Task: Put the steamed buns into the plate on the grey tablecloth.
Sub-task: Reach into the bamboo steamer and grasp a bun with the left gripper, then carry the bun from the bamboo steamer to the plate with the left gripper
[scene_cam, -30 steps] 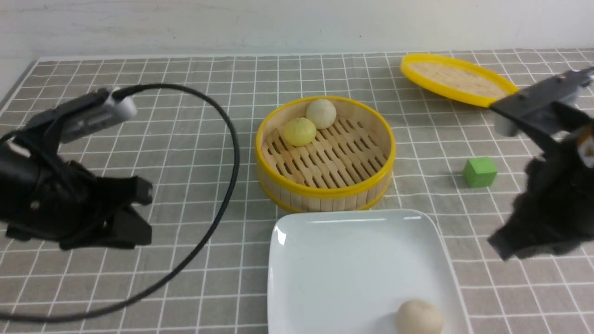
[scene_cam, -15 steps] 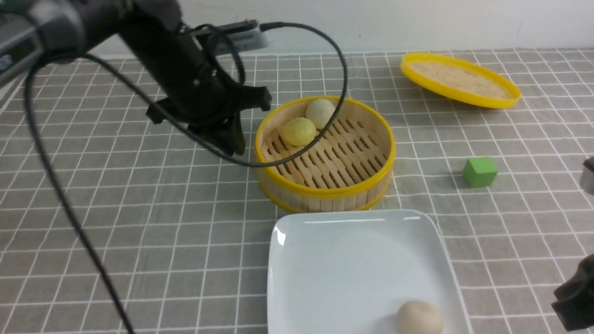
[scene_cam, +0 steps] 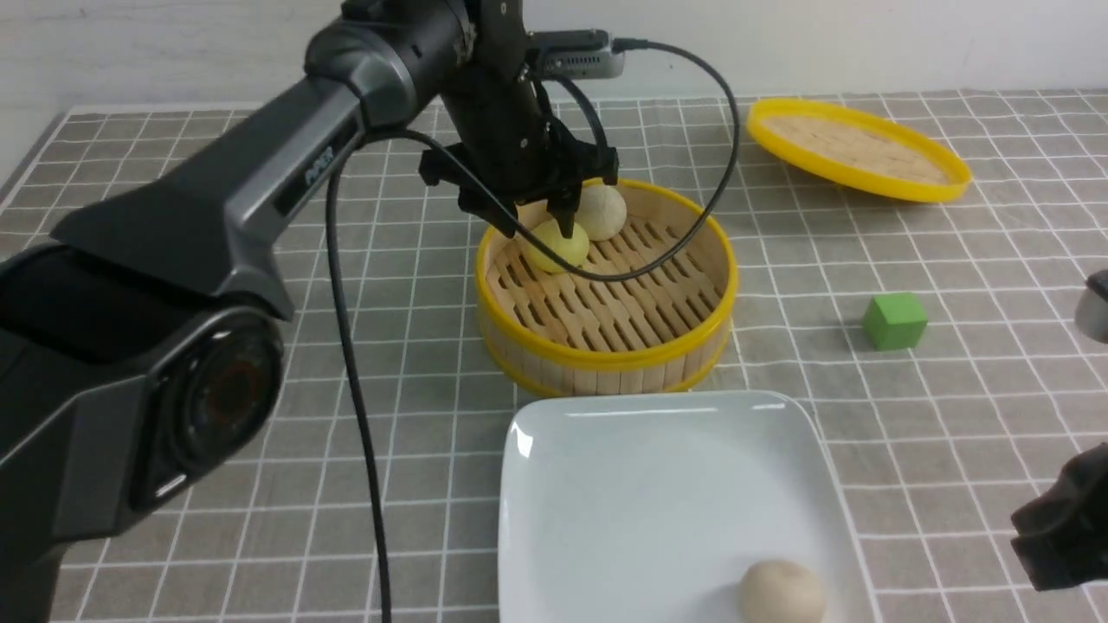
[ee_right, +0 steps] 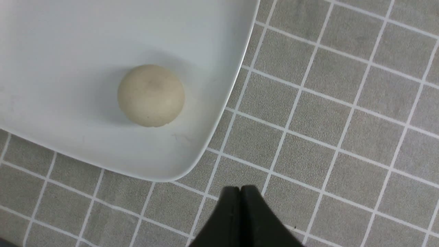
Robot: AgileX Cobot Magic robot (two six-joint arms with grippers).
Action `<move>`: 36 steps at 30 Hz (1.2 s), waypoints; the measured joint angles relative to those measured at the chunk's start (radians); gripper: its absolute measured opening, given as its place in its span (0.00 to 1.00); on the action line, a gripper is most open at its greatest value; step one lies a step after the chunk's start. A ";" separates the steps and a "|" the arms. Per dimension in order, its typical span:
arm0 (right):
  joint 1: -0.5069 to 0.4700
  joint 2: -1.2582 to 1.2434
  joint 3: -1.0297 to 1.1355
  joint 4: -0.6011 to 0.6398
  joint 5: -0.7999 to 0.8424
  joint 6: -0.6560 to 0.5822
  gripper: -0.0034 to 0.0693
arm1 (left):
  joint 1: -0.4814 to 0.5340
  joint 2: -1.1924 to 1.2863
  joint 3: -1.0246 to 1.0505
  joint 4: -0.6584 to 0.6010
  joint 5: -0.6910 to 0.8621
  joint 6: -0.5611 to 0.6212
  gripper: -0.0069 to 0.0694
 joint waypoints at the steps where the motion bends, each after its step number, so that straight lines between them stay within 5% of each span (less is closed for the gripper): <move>1: 0.000 0.000 0.000 0.004 -0.004 0.001 0.04 | 0.000 0.010 0.000 0.000 -0.015 0.000 0.66; 8: 0.000 0.000 0.001 0.009 -0.021 0.037 0.05 | 0.000 0.063 -0.005 0.000 -0.097 0.000 0.61; 15: 0.000 0.000 0.001 0.006 -0.029 0.045 0.05 | 0.000 0.053 -0.010 0.000 -0.046 0.001 0.15; 25: 0.000 -0.001 0.001 -0.016 -0.026 0.045 0.06 | -0.018 -0.333 0.035 0.004 0.108 0.019 0.12; 29: 0.000 -0.001 0.001 -0.016 -0.045 0.045 0.06 | -0.070 -0.472 0.195 0.007 0.108 0.019 0.12; 36: 0.000 -0.001 0.001 -0.016 -0.067 0.048 0.07 | -0.258 -0.622 0.794 -0.019 -0.001 -0.092 0.12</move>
